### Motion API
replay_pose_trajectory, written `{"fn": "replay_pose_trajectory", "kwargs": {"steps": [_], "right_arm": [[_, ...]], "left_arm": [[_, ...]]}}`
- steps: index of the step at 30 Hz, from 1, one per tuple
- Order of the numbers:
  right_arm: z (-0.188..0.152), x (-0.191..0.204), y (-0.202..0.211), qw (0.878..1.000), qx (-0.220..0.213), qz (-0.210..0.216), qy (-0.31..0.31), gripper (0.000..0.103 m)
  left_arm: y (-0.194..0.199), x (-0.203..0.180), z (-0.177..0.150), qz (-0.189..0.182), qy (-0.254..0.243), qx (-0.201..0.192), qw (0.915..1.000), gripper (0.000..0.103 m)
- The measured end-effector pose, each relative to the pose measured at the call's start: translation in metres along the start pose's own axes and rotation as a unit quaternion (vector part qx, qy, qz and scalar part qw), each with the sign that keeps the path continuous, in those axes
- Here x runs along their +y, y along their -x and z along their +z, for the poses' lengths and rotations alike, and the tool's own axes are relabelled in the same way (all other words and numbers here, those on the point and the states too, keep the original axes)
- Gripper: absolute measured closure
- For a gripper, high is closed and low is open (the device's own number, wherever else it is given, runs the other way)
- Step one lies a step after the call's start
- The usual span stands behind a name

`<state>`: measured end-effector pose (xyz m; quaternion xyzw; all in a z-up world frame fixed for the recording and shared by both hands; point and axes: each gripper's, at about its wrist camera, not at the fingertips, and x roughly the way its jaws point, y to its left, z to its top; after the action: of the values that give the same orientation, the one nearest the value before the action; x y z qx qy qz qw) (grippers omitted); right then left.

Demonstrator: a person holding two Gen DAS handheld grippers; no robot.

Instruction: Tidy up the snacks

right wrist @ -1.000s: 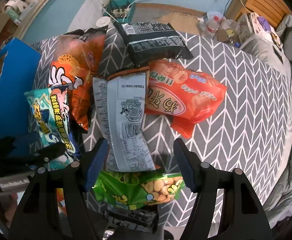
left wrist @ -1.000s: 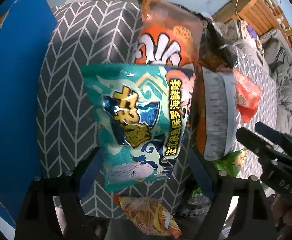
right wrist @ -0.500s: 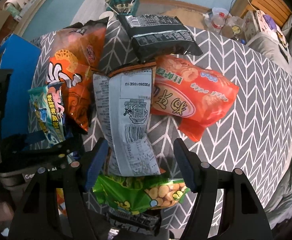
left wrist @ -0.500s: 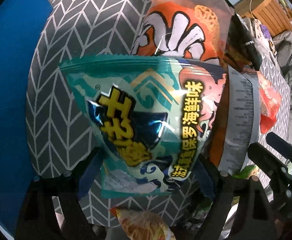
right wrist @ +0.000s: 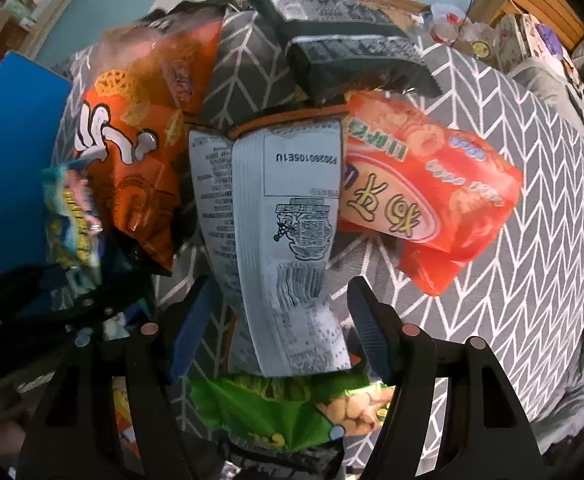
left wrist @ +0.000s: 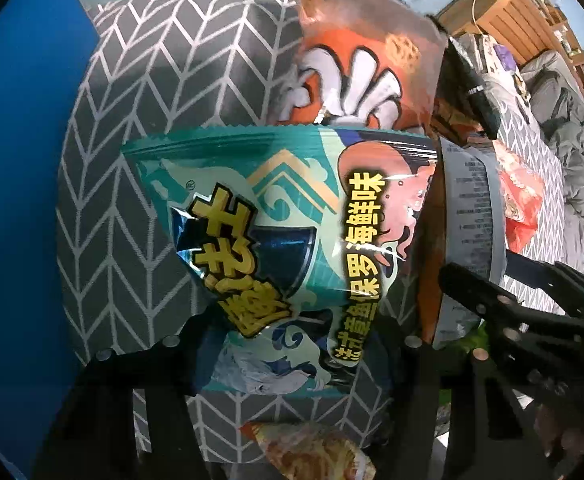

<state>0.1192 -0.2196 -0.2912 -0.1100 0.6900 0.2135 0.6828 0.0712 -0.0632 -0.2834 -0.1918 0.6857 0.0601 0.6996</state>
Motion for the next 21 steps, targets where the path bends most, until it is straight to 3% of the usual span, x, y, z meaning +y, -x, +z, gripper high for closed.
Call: {"fn": "replay_pose_trajectory", "kwargs": {"steps": [10, 17, 21], "right_arm": [[-0.001, 0.011, -0.026, 1.000, -0.001, -0.017, 0.017, 0.036], [-0.014, 0.010, -0.017, 0.999, -0.029, -0.017, 0.034, 0.062], [-0.022, 0.002, -0.002, 0.998, -0.050, -0.020, 0.044, 0.068]], "left_arm": [[0.032, 0.025, -0.014, -0.002, 0.005, -0.026, 0.9996, 0.040], [0.050, 0.038, -0.020, 0.000, 0.006, -0.043, 0.9991, 0.040], [0.058, 0.041, -0.021, 0.000, 0.006, -0.050, 0.9987, 0.040]]}}
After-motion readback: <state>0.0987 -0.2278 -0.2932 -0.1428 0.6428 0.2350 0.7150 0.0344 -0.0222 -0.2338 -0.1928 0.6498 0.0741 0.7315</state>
